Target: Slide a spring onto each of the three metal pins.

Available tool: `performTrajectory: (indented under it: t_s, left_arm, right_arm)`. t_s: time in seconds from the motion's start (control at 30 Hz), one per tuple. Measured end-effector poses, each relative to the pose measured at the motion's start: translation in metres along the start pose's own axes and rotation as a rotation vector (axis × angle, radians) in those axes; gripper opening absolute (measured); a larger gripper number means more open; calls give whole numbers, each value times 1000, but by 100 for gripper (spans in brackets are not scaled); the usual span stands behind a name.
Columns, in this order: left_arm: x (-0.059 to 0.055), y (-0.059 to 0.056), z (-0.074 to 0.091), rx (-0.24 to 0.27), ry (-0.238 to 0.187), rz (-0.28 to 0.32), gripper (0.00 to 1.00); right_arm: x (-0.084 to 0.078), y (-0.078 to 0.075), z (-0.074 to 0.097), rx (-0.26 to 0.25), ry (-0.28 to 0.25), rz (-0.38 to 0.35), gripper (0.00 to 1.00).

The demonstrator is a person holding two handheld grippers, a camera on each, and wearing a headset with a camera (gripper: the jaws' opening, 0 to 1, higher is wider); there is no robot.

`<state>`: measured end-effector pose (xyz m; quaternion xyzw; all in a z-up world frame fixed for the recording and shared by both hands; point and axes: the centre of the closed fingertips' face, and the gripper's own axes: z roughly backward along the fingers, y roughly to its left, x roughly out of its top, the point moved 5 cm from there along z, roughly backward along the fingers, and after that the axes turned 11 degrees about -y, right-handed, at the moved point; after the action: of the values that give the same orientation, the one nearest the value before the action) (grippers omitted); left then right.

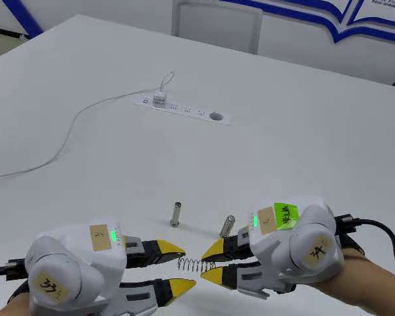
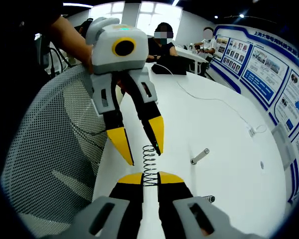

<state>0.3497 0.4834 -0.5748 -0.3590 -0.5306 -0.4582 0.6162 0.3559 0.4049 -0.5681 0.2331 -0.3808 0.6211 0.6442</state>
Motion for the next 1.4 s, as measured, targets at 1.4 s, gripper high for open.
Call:
performTrajectory:
  t_s: [1.4]
  left_arm:
    - [13, 2, 1, -67, 19, -159, 10]
  right_arm:
    - [4, -5, 11, 3, -57, -61, 12]
